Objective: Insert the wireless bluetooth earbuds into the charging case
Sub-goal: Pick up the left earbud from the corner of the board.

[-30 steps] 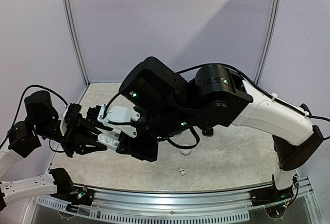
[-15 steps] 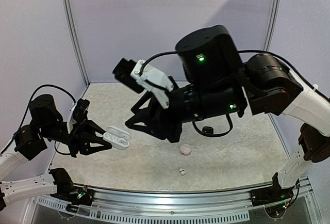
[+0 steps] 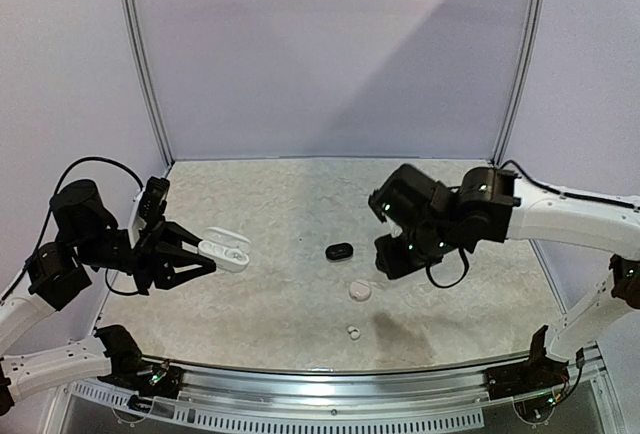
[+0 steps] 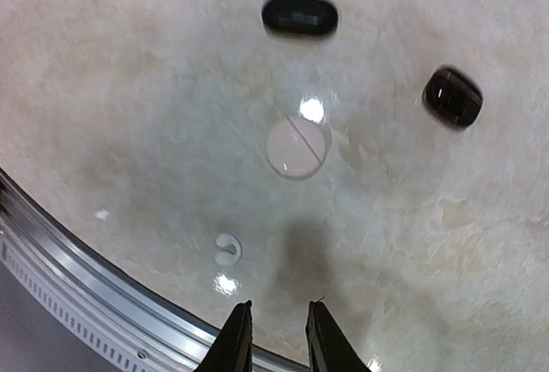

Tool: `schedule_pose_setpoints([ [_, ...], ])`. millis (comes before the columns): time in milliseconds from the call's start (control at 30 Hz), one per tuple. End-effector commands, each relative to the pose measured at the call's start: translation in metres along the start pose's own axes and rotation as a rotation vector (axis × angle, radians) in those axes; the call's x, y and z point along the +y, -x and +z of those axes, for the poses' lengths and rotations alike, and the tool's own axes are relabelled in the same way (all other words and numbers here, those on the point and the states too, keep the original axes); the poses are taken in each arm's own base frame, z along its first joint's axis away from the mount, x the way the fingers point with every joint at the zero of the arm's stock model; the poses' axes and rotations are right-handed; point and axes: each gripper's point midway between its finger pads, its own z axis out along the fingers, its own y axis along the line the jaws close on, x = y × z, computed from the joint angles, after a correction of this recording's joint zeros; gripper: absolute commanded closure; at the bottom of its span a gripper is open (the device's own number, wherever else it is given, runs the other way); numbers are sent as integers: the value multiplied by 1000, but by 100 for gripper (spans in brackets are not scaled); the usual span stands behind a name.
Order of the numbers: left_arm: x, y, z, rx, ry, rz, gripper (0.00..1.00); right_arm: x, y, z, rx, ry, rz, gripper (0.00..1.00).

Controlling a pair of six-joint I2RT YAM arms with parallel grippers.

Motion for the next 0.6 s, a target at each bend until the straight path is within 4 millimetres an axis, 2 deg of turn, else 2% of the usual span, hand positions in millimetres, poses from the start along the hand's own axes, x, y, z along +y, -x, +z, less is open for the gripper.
schedule_pose_setpoints([
  [0,5,4,-3,-11,28,15,100,3,-46,42,182,24,120,76],
  [67,5,5,-4,-13,30,19,100,4,-59,61,230,42,150,77],
  [133,4,5,-5,-14,23,25,100,7,-63,75,249,54,167,78],
  [233,2,4,-6,-7,22,37,100,25,-65,88,291,119,148,78],
  [367,1,4,-7,-4,19,45,100,30,-83,113,380,124,119,78],
  [467,1,4,-7,-4,17,47,100,32,-92,126,417,126,112,80],
  [567,1,4,-7,-4,18,46,100,35,-92,132,424,139,112,82],
])
